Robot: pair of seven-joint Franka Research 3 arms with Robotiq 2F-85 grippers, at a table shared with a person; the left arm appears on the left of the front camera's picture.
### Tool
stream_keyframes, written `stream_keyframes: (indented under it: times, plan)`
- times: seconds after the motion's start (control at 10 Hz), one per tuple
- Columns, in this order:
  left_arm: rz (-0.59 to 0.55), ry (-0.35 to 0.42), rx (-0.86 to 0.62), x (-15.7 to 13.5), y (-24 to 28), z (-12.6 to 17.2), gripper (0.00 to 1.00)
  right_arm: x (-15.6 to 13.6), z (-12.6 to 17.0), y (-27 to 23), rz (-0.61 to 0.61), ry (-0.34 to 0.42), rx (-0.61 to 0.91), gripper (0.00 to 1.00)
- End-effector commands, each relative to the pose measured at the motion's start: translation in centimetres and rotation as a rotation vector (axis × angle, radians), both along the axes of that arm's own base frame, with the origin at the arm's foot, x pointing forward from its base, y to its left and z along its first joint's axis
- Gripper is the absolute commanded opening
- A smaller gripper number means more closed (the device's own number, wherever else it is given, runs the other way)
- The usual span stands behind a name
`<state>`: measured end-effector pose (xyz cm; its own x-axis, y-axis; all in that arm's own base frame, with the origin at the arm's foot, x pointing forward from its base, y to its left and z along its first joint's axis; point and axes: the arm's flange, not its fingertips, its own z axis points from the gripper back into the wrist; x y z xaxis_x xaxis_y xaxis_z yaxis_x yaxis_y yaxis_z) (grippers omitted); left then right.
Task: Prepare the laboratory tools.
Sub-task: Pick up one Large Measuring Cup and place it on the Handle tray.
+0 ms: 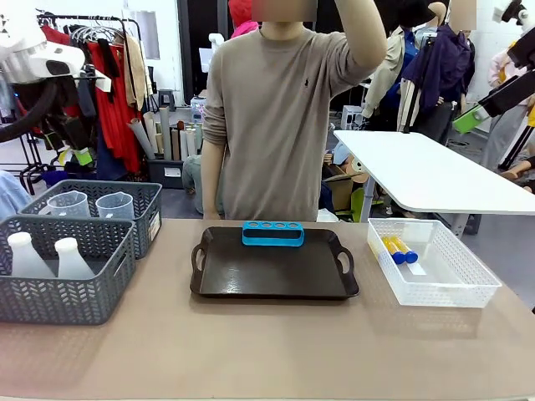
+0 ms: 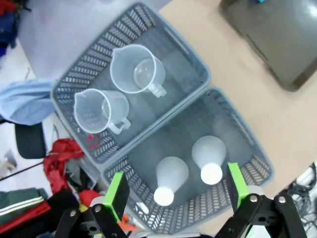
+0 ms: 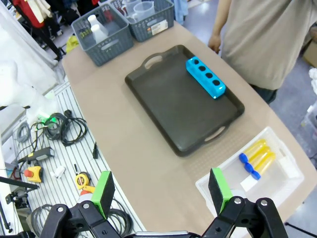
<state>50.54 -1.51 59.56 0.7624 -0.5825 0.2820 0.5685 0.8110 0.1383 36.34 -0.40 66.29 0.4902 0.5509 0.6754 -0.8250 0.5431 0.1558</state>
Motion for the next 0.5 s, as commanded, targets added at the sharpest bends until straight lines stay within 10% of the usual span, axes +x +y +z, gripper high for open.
stream_keyframes:
  times: [0.0,0.4]
  plan:
    - [-0.033,-0.003,0.008,-0.25,0.02,0.09,1.0,0.0,0.16,0.13,0.012,-0.003,0.022,1.0]
    - [-0.011,0.0,0.003,0.01,-0.15,-0.02,1.0,0.0,0.16,0.13,0.012,-0.003,0.022,1.0]
